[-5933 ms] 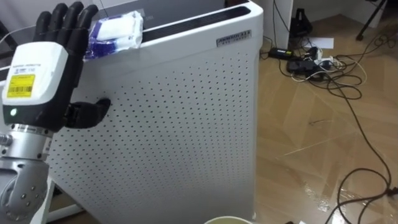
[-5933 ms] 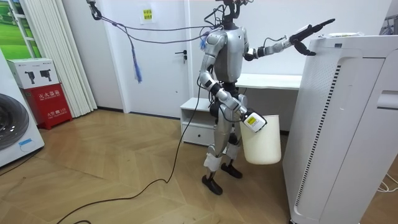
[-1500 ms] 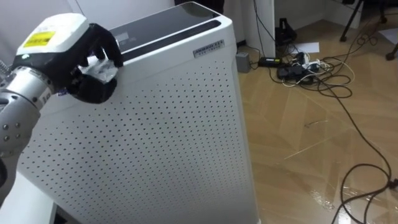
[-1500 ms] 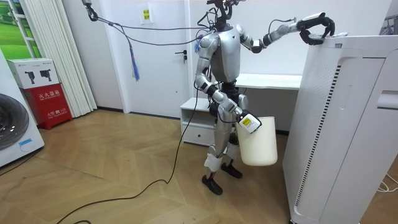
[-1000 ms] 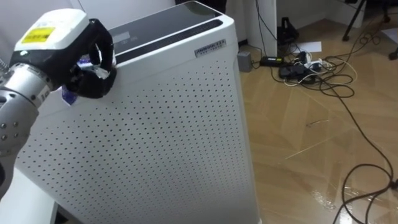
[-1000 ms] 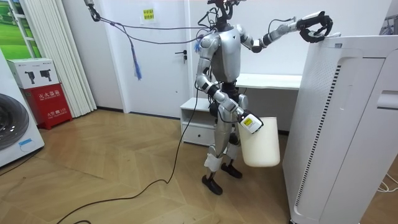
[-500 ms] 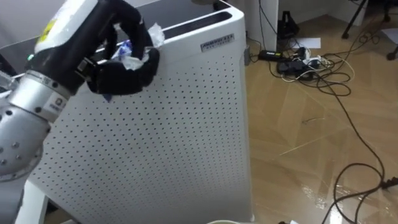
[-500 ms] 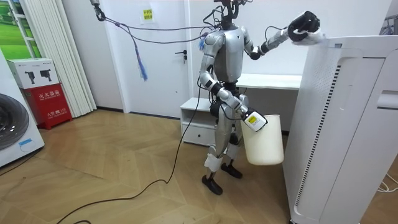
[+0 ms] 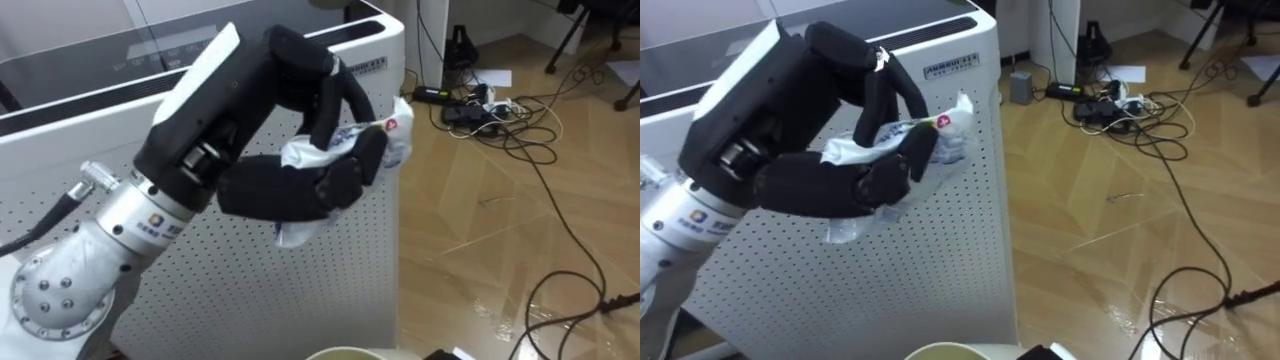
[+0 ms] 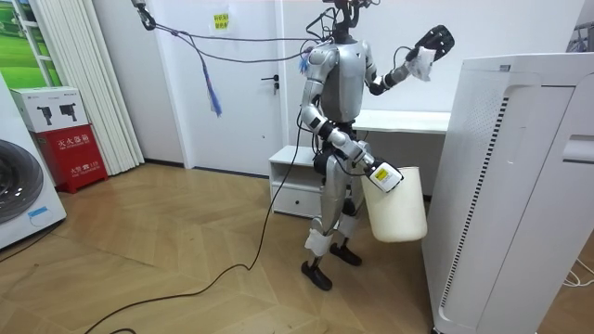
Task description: Pick garbage
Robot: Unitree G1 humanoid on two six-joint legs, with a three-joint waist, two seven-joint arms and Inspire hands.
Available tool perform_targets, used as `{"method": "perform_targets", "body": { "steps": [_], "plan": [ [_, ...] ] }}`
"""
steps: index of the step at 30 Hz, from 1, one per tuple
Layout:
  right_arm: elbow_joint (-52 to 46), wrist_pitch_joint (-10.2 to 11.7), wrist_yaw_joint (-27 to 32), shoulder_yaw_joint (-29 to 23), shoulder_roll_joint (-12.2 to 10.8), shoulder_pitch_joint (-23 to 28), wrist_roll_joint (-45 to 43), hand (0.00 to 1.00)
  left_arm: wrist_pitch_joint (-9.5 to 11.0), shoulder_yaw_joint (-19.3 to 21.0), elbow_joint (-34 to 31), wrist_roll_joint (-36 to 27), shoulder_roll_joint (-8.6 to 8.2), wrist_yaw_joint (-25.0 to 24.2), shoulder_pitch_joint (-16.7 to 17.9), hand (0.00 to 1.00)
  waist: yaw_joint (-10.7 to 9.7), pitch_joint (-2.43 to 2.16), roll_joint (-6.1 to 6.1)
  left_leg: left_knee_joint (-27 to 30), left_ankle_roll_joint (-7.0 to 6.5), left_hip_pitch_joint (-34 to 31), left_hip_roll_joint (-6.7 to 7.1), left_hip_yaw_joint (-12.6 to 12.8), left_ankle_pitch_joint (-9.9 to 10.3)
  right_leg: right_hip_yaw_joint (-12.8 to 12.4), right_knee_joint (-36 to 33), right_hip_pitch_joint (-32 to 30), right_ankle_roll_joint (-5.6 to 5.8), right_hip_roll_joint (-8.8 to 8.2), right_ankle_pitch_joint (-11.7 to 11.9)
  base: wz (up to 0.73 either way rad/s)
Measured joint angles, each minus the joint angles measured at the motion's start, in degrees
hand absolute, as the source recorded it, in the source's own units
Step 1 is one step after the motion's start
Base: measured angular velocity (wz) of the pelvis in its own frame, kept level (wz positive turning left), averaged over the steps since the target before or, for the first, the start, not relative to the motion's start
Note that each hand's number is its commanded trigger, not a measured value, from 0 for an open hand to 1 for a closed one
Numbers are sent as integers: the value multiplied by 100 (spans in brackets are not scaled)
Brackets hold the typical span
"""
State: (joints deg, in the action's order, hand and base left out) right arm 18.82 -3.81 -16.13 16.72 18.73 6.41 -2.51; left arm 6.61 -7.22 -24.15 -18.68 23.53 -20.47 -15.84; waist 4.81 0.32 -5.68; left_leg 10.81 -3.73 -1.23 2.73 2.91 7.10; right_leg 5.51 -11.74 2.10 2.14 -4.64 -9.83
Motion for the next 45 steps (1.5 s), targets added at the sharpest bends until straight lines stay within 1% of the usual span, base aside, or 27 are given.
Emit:
{"method": "perform_targets", "body": {
  "steps": [1, 4, 8, 10, 12, 13, 14, 15, 17, 18, 19, 20, 22, 23, 24, 26, 27, 29, 30, 31, 33, 35, 36, 38, 40, 43, 45],
  "plan": [
    [0, 0, -13, 18, -21, -19, -3, 100, -1, -12, -5, -73, -41, -104, 23, 100, 0, 1, 25, 0, 0, 0, -2, 2, 0, -4, 1, -1, 0, 1, 0, 0],
    [-1, 0, -12, 40, -52, -22, -1, 100, -1, -45, -5, -211, -73, -272, 33, 100, 16, 3, 87, 0, 0, 0, -2, 2, 0, -10, 5, 1, 0, 3, 0, 0],
    [-1, 0, -4, 64, -109, -39, -2, 100, 0, -52, 1, -211, -99, -297, 74, 100, 26, 17, 125, 0, 0, 1, -1, 7, 0, -18, 0, -10, 0, 3, 0, 0],
    [-1, 0, -27, 67, -105, -85, -3, 100, 2, -73, 17, -206, -143, -297, 196, 100, 19, 19, 127, -3, 0, 2, -4, 17, 0, -26, -1, -18, 0, 6, 0, -2],
    [3, 0, -10, 74, -103, -124, -7, 100, 22, -191, 181, -207, -166, -298, 323, 100, 23, 27, 129, -3, 0, -5, -6, 13, 0, -17, -5, -20, 0, 8, 0, 0],
    [43, 0, 13, 75, -105, -184, -8, 100, 26, -262, 358, -202, -174, -302, 431, 100, 11, 27, 125, 9, 0, -45, -7, 3, 0, -7, -18, -95, -1, 7, 0, 0],
    [118, 1, 47, 75, -111, -290, 2, 100, -16, -294, 515, -191, -187, -301, 541, 100, -5, 28, 123, 53, 1, -152, -11, 0, 1, -1, -64, -157, -1, 8, 0, 0],
    [172, 1, 55, 75, -116, -351, 19, 100, -32, -317, 586, -195, -187, -301, 588, 100, -11, 30, 126, 73, 1, -214, -13, -1, 0, 3, -97, -225, -1, 7, 0, 0],
    [507, 2, 67, 83, -124, -611, 173, 100, -48, -439, 1005, -196, -224, -302, 720, 100, -13, 44, 144, 168, -1, -414, -16, -18, 1, 68, -195, -416, -5, -10, 2, 5],
    [610, 6, 70, 92, -133, -679, 191, 100, -61, -456, 1129, -190, -241, -299, 736, 100, -13, 53, 149, 193, -1, -464, -15, -31, 1, 130, -224, -460, -5, -19, 2, 10],
    [865, 17, 111, 109, -148, -829, 203, 100, -73, -513, 1380, -194, -254, -278, 742, 100, -55, 67, 167, 234, -2, -543, -11, -56, 1, 177, -247, -516, -8, -28, 4, 11],
    [1217, 22, 138, 117, -197, -1020, 206, 100, -70, -577, 1665, -201, -280, -266, 740, 100, -75, 75, 179, 270, -5, -617, -10, -74, 2, 181, -305, -588, -8, -30, 4, 9],
    [1611, 22, 230, 172, -253, -1293, 223, 100, -69, -694, 2108, -218, -329, -261, 739, 100, -89, 84, 187, 323, -8, -756, -8, -117, 1, 197, -395, -735, -8, -44, 3, 8],
    [1727, 23, 287, 256, -263, -1433, 232, 100, -70, -799, 2315, -217, -341, -261, 737, 100, -120, 92, 190, 402, -8, -905, -4, -169, 0, 249, -448, -848, -9, -53, 1, 13],
    [1779, 33, 320, 285, -260, -1495, 232, 100, -71, -863, 2375, -217, -341, -259, 737, 100, -136, 99, 200, 430, -10, -973, -5, -175, -1, 253, -480, -921, -12, -55, 0, 12],
    [2193, 148, 390, 409, -285, -1758, 244, 100, -54, -1111, 2708, -214, -410, -284, 730, 100, -143, 135, 248, 506, -13, -1141, -6, -202, -5, 273, -524, -1059, -18, -55, -4, 6],
    [2276, 153, 407, 447, -288, -1803, 244, 100, -53, -1154, 2821, -208, -443, -292, 731, 100, -138, 142, 259, 516, -13, -1165, -7, -202, -6, 273, -537, -1087, -18, -55, -4, 6],
    [2427, 163, 450, 470, -320, -1909, 277, 100, -54, -1237, 3226, -208, -554, -297, 716, 100, -133, 178, 307, 613, -12, -1369, -13, -232, -5, 308, -627, -1271, -33, -55, -14, 6],
    [2468, 188, 463, 469, -322, -1933, 304, 100, -54, -1240, 3287, -208, -574, -299, 717, 100, -139, 185, 318, 646, -12, -1434, -17, -236, -5, 319, -636, -1321, -37, -54, -15, 6],
    [2582, 222, 492, 466, -323, -1999, 425, 100, -54, -1239, 3380, -208, -628, -293, 716, 100, -135, 204, 350, 693, -12, -1552, -21, -236, -5, 334, -680, -1431, -39, -55, -17, 7],
    [2616, 231, 553, 459, -320, -2025, 533, 100, -51, -1250, 3469, -208, -697, -310, 712, 100, -133, 224, 385, 758, -11, -1722, -18, -250, -6, 364, -717, -1567, -41, -58, -18, 8],
    [2799, 253, 595, 457, -402, -2169, 629, 100, -37, -1328, 3706, -209, -783, -331, 663, 100, -141, 252, 462, 802, -13, -1865, -9, -302, -12, 401, -751, -1695, -42, -67, -18, 6],
    [2839, 253, 597, 457, -424, -2205, 667, 100, -37, -1344, 3780, -211, -809, -369, 650, 100, -140, 258, 483, 818, -13, -1896, -10, -306, -12, 402, -771, -1725, -42, -67, -18, 4],
    [2861, 255, 603, 452, -492, -2296, 743, 100, -35, -1352, 4087, -217, -944, -445, 625, 100, -141, 267, 567, 871, -14, -2038, -11, -309, -13, 397, -822, -1870, -43, -66, -18, 0],
    [2920, 256, 620, 453, -574, -2371, 709, 100, -35, -1377, 4410, -217, -1028, -493, 560, 100, -139, 278, 597, 903, -14, -2092, -12, -297, -12, 398, -838, -1915, -43, -66, -17, 0],
    [2920, 257, 643, 453, -652, -2393, 699, 100, -35, -1429, 4701, -216, -1043, -521, 546, 100, -141, 279, 602, 904, -15, -2111, -9, -291, -12, 399, -838, -1930, -43, -71, -17, 0],
    [2920, 260, 617, 456, -653, -2393, 703, 100, -35, -1478, 4736, -206, -1037, -525, 546, 100, -138, 279, 602, 900, -15, -2114, -9, -319, -13, 406, -843, -1931, -43, -74, -18, 0]
  ]
}}
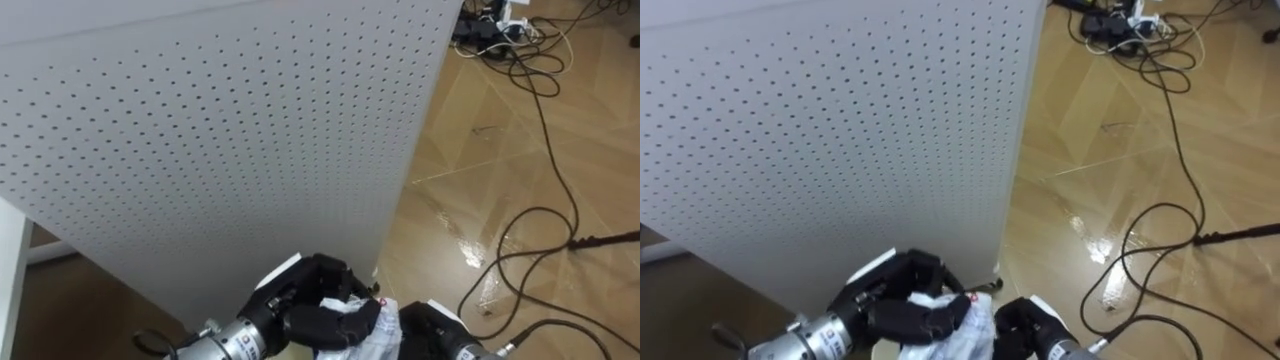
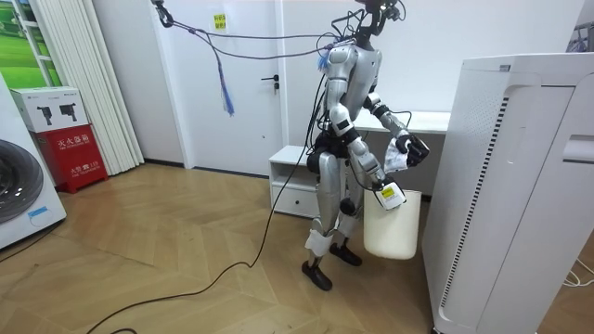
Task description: Pick garbage
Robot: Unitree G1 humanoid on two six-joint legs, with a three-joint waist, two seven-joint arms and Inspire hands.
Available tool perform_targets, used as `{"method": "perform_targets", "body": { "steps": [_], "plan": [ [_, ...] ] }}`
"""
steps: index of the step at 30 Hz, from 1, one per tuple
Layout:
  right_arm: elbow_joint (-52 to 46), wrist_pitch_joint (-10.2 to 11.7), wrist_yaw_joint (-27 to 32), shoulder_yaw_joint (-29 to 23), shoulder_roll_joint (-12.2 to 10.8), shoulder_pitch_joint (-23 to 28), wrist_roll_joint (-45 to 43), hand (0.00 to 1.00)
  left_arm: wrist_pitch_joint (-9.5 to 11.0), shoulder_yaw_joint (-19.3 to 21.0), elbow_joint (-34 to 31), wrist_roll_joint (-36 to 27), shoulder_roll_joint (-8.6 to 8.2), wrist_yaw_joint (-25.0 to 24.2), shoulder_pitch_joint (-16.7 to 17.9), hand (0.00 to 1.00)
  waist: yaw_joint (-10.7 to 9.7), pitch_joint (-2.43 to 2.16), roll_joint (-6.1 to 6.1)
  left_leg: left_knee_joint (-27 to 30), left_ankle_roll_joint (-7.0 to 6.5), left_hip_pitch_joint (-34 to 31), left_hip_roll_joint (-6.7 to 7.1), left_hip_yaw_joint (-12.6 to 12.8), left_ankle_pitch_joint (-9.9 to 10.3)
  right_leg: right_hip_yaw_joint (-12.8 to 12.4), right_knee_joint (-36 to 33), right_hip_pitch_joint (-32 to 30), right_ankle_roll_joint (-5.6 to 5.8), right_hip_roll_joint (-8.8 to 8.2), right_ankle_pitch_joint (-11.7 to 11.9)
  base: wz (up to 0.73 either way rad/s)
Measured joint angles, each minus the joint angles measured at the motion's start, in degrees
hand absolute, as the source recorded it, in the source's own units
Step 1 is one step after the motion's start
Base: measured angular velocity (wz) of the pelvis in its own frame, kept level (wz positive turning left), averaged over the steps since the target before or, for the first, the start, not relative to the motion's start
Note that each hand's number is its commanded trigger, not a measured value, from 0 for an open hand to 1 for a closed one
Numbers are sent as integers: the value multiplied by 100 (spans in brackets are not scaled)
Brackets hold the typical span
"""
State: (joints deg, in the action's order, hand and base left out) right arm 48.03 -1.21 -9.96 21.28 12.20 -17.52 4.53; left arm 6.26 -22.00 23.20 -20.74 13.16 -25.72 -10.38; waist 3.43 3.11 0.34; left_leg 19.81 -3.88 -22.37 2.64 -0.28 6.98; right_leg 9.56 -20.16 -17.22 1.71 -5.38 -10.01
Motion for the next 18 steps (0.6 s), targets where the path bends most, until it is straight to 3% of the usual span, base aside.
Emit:
{"method": "perform_targets", "body": {
  "steps": [2, 3, 5, 6, 18],
  "plan": [
    [0, 22, -14, 0, 0, 0, 1, 100, 0, -71, 3, 0, 25, -16, 0, 100, 0, 0, 0, -8, 0, -6, 2, -4, 0, 2, -3, -2, 0, -1, 0, 0],
    [0, 35, -9, 0, 1, 0, 1, 100, 0, -84, 12, 0, 26, -22, 0, 93, 0, 0, 0, -8, 0, -7, 3, -3, 0, 2, -4, -2, 0, -1, 0, 0],
    [0, 87, 47, 2, 2, 0, 1, 100, 1, -135, 91, -1, 0, -37, 0, 53, -1, -5, 7, 2, 0, -4, 2, 2, 0, 1, -4, 2, 0, 1, 0, 0],
    [2, 102, 61, 2, 5, 0, 1, 100, 1, -150, 110, -1, -1, -43, 0, 0, -1, -5, 7, 3, 0, -4, 1, 3, 0, 2, -4, 1, 0, 2, 0, 0],
    [2, 114, 107, 2, 17, -3, 26, 100, 1, -391, 305, 2, 24, -144, 2, 0, 2, -12, 17, 29, -1, 16, 4, -8, -1, 20, -70, 0, 0, -11, -1, 0]
  ]
}}
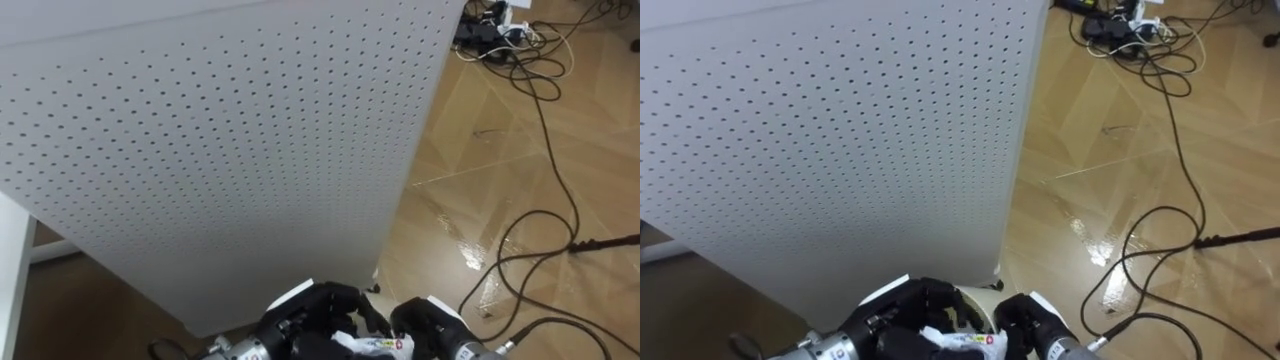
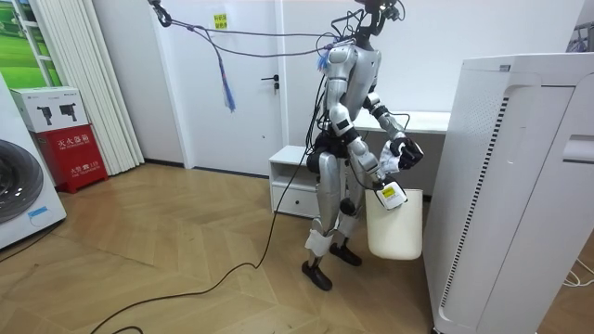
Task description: Pick garbage
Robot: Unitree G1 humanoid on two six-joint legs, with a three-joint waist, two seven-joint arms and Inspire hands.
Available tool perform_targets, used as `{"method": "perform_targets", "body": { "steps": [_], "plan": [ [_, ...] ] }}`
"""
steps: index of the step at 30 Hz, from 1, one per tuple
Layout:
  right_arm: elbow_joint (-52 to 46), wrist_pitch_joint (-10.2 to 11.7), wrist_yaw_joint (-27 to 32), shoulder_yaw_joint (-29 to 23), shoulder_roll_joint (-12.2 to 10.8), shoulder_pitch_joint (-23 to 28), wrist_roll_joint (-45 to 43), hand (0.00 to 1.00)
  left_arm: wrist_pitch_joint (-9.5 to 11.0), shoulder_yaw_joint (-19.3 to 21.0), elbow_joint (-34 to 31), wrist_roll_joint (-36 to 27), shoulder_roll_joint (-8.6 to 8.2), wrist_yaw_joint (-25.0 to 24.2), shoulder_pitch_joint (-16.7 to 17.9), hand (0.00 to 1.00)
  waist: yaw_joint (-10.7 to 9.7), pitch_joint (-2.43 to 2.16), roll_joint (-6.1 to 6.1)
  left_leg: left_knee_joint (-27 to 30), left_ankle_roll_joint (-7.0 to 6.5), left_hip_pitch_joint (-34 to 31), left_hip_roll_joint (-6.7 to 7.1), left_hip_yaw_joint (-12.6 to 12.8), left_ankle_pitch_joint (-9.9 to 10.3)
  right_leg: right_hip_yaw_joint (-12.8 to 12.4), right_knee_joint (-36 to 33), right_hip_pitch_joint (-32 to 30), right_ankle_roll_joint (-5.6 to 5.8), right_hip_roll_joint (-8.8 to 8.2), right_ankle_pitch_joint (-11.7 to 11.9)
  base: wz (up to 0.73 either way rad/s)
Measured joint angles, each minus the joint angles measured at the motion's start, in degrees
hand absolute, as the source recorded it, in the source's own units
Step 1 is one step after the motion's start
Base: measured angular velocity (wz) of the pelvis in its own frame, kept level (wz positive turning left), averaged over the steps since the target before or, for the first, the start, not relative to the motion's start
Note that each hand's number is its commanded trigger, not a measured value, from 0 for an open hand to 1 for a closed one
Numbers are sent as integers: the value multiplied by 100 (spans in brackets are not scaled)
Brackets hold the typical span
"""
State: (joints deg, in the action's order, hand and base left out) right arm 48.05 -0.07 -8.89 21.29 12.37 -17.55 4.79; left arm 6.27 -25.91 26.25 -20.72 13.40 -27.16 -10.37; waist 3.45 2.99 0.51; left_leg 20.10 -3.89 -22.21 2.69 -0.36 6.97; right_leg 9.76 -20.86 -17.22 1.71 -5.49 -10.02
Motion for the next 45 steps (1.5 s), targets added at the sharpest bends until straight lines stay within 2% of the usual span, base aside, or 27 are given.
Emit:
{"method": "perform_targets", "body": {
  "steps": [12, 18, 22, 35, 39, 45],
  "plan": [
    [1, 5, -39, -1, 63, 1, 85, 100, 0, 0, 0, 12, 12, -2, 0, 0, 7, -16, -26, 61, -3, -19, 0, -5, -2, 10, -14, 4, -3, 1, -2, 0],
    [83, 30, -47, -1, 122, 11, 181, 100, -1, 28, 23, 16, 12, -55, 1, 0, 20, -47, -74, 64, -2, -11, -4, -13, -3, 28, -13, 18, -4, 4, -2, 0],
    [84, 29, -47, 3, 175, 12, 188, 100, -1, 37, 33, 16, 82, -55, 1, 0, 20, -66, -104, 64, -2, -1, -3, -21, -3, 50, -11, 34, -5, 0, -1, 0],
    [82, 30, 73, -2, 339, 29, 191, 100, -1, 99, 45, 20, 282, -54, 12, 0, 59, -67, -129, 80, -2, -7, 7, -65, -5, 81, 1, 61, -6, -2, 0, 0],
    [77, 33, 60, -3, 460, 34, 198, 100, -1, 195, 78, 19, 324, -51, 47, 0, 117, -70, -159, 86, -2, -5, 16, -79, -5, 128, -2, 76, -7, -21, -1, 0],
    [67, 64, 8, -13, 495, 70, 197, 100, -2, 574, 92, 29, 376, 58, 351, 0, 138, -98, -217, 59, 18, -9, 14, -137, -19, 151, 17, 86, -28, 2, -18, 3]
  ]
}}
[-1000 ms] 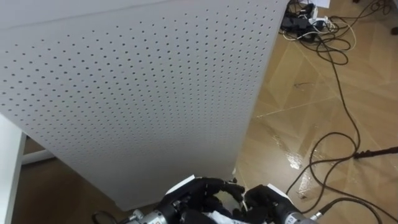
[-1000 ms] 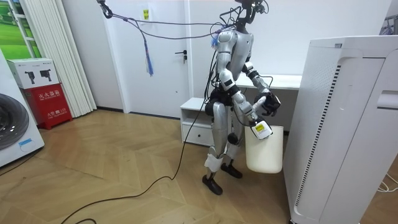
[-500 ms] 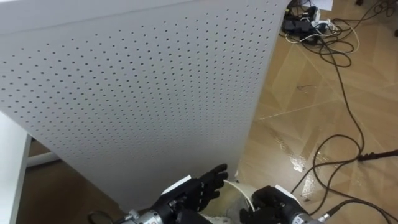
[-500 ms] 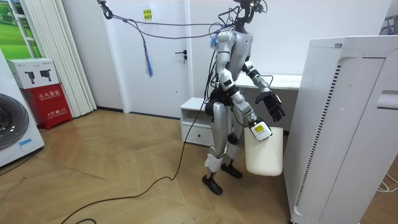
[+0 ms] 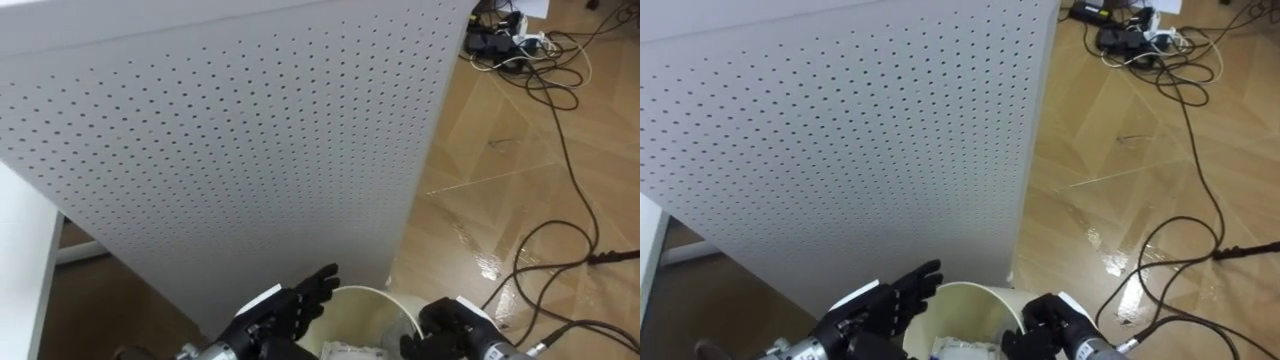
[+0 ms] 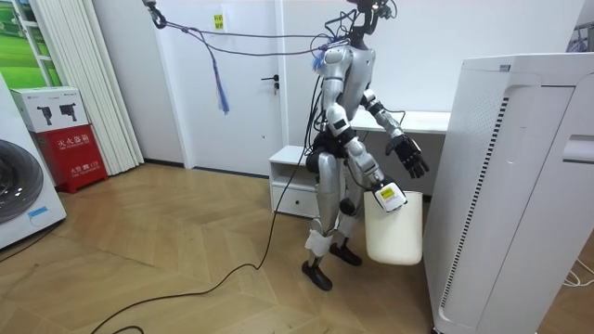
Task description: Pick garbage
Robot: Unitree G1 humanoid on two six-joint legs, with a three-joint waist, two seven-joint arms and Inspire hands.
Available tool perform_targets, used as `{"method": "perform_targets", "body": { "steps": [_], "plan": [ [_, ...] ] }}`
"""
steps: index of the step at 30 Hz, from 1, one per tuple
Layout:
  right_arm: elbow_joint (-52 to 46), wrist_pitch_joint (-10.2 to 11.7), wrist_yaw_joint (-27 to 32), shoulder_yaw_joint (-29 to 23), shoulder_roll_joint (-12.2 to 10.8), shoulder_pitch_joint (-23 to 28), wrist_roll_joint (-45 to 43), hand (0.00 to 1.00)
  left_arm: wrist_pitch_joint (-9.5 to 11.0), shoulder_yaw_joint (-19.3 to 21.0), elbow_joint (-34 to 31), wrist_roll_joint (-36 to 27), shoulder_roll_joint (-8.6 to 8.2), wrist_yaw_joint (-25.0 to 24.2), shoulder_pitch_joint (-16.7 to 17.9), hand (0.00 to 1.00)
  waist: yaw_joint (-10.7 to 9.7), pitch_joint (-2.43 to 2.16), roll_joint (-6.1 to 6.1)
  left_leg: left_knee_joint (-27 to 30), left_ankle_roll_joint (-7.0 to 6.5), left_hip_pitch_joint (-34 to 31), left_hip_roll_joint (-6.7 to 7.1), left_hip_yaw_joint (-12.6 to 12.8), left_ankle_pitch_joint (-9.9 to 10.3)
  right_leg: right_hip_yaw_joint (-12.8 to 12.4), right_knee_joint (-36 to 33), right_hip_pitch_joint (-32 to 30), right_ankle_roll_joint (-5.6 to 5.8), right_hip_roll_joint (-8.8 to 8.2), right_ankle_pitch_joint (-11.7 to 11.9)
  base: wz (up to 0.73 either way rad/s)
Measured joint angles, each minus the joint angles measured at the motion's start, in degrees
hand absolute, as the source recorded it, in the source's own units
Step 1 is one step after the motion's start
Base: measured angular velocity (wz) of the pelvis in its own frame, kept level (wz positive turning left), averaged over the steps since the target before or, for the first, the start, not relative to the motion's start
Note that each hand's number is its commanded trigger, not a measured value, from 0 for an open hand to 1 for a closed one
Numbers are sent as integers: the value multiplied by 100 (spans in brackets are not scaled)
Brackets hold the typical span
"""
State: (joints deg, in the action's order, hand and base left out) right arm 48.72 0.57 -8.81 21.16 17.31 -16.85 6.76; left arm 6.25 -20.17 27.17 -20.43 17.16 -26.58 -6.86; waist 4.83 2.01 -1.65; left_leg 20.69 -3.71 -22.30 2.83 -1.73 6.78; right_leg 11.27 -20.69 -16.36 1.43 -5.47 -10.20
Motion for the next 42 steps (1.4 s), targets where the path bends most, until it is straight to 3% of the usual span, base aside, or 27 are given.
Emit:
{"method": "perform_targets", "body": {
  "steps": [6, 10, 15, 17, 20, 23, 29, 36, 39, 42],
  "plan": [
    [0, 148, -9, -50, 8, 266, -1, 100, 7, 399, 122, 11, 22, 111, 430, 0, 25, -37, -63, -114, 19, 222, -5, -8, -10, 25, 104, 206, -15, 10, -9, 0],
    [2, 261, -21, -204, 44, 680, 216, 100, 29, 484, 593, 109, 18, 346, 669, 0, -2, -48, -49, -217, 22, 463, 29, -18, -9, 53, 129, 424, -22, -21, -85, 2],
    [-2, 262, -18, -557, 96, 1175, 403, 100, 110, 886, 1413, 111, -138, 655, 964, 0, -38, -90, 32, -414, 36, 804, 66, 1, -22, 56, 262, 725, -7, -40, -134, 0],
    [-6, 265, 9, -787, 91, 1513, 452, 100, 117, 1132, 1639, 118, -149, 865, 1367, 0, -60, -147, 126, -552, 34, 1050, 79, 4, -12, 53, 406, 977, 10, -34, -145, 0],
    [-12, 266, 117, -1105, 80, 1875, 650, 100, 143, 1434, 1927, 91, -177, 1044, 1855, 0, -140, -177, 223, -740, 38, 1363, 84, 20, -8, 38, 571, 1257, 20, -27, -144, -3],
    [-18, 317, 224, -1473, 63, 2363, 828, 100, 146, 1751, 2357, 58, -325, 1252, 2185, 0, -144, -187, 285, -856, 43, 1693, 85, 29, 41, 47, 772, 1586, 39, -13, -144, -3],
    [298, 451, 581, -1635, -15, 2752, 917, 100, 180, 2032, 3297, -480, -384, 1530, 2307, 0, -140, -204, 313, -999, 67, 2014, 50, 114, 90, -29, 980, 1877, 38, 27, -137, -10],
    [993, 458, 763, -1980, -155, 2821, 842, 100, 173, 2499, 3863, -769, -497, 1703, 2351, 0, -162, -169, 252, -989, 79, 2209, 12, 172, 201, -47, 1102, 2141, 34, 66, -114, -5],
    [1529, 432, 767, -2280, -260, 2764, 812, 100, 91, 2711, 4130, -787, -523, 1723, 2333, 0, -159, -171, 256, -993, 85, 2219, 6, 177, 216, -49, 1112, 2145, 29, 71, -118, 0],
    [1862, 346, 750, -2493, -343, 2736, 968, 100, -141, 2823, 4200, -790, -584, 1785, 2374, 0, -170, -169, 269, -998, 83, 2234, 8, 185, 224, -49, 1121, 2162, 32, 68, -120, 0]
  ]
}}
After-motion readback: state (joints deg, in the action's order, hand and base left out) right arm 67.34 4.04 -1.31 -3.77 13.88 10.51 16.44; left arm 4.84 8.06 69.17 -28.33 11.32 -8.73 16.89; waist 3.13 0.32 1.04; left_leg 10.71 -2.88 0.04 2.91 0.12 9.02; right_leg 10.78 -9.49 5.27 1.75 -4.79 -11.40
